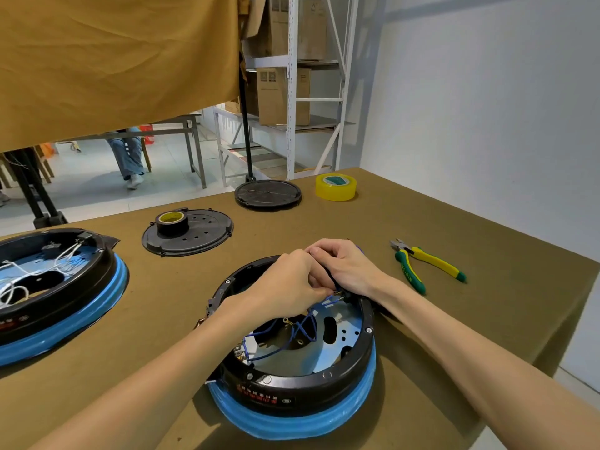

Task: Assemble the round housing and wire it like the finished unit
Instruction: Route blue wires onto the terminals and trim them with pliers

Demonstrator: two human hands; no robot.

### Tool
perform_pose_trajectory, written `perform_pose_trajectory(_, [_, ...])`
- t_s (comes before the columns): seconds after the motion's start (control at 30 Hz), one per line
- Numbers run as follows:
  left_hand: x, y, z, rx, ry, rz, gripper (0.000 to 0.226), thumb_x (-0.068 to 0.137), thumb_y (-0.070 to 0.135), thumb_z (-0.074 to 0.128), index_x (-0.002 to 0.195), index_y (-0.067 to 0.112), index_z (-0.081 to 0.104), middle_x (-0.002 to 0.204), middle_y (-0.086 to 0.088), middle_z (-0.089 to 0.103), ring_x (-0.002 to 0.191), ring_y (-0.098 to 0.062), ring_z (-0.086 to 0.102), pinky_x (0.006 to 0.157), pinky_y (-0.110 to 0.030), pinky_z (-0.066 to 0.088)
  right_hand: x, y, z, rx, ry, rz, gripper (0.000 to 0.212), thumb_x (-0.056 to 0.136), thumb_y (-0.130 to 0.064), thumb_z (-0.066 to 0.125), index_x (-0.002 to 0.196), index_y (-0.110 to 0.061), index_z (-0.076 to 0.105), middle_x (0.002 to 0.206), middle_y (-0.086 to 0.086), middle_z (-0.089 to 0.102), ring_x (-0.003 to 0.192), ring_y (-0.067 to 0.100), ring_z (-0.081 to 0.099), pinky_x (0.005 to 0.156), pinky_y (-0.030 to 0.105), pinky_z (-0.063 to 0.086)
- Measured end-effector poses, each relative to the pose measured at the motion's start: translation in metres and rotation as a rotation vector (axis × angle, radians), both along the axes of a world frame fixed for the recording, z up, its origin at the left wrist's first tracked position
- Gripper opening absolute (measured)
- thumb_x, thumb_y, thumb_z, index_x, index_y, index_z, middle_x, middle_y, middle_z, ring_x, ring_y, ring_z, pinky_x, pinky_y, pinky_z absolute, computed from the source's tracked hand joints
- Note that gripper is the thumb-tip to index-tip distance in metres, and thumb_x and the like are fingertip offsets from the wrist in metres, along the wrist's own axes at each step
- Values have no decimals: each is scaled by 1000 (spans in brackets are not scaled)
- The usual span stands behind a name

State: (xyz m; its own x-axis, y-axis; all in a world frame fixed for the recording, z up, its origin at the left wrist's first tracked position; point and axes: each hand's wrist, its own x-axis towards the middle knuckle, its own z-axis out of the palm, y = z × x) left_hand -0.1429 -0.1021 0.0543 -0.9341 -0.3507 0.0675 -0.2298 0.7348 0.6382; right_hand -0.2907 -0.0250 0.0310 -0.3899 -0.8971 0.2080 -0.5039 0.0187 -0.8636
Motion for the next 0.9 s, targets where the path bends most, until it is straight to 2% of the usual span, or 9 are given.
perform_pose_trajectory(0.1, [0, -1, 1, 0, 2, -3, 14, 94, 16, 71, 90, 21, 83, 80, 3, 76, 54, -1, 58, 57, -16, 46, -1, 0, 0, 2, 2, -3, 27, 108, -14, 48, 103, -10, 74, 89, -3, 73, 78, -1, 65, 76, 17, 51])
perform_pose_trajectory(0.2, [2, -4, 1, 6, 15, -7, 14, 93, 17, 72, 92, 24, 83, 83, 4, 77, 65, -8, 65, 67, -23, 55, -1, -1, 0, -2, 6, -1, 27, 108, -14, 48, 101, -13, 74, 90, -3, 73, 81, 1, 66, 77, 18, 52])
perform_pose_trajectory(0.33, [4, -4, 1, 5, 9, -22, 13, 93, 18, 72, 93, 24, 84, 83, 7, 77, 64, 1, 62, 64, -16, 49, -1, -1, -1, -9, 10, 3, 28, 108, -14, 48, 97, -19, 73, 89, -5, 72, 81, 1, 65, 78, 20, 52])
perform_pose_trajectory(0.43, [3, -3, 2, 5, 3, -5, 14, 92, 16, 71, 92, 23, 84, 84, 5, 78, 76, -9, 71, 75, -26, 58, -1, -1, -1, -11, 16, 4, 29, 108, -14, 48, 95, -23, 72, 89, -6, 72, 81, -1, 66, 77, 18, 52])
perform_pose_trajectory(0.5, [3, -2, 2, 8, 3, -3, 14, 92, 14, 71, 91, 22, 84, 84, 4, 78, 79, -13, 72, 77, -27, 59, 0, -1, -1, -16, 13, 1, 30, 108, -14, 49, 92, -26, 72, 88, -7, 73, 80, -2, 66, 76, 17, 52])
perform_pose_trajectory(0.6, [3, -2, 2, 10, 1, -5, 15, 92, 14, 71, 90, 21, 84, 81, 3, 78, 71, -12, 70, 69, -22, 57, 0, -1, -1, -14, 6, 3, 31, 108, -15, 49, 91, -27, 72, 88, -6, 73, 80, -1, 66, 77, 19, 52])
perform_pose_trajectory(0.7, [2, -3, 3, 28, 0, -1, 14, 93, 14, 71, 88, 19, 83, 73, 3, 75, 53, -6, 59, 55, -14, 45, 1, -1, 0, -7, 3, 0, 30, 108, -15, 49, 92, -25, 72, 88, -6, 73, 79, -1, 66, 76, 18, 52])
perform_pose_trajectory(0.9, [1, 1, 2, 74, 29, -6, 14, 93, 10, 71, 85, 13, 83, 55, 11, 63, 41, 2, 46, 48, -6, 34, 2, -1, 1, 6, 4, -17, 28, 108, -14, 48, 97, -15, 73, 84, -5, 72, 73, -4, 64, 71, 14, 50])
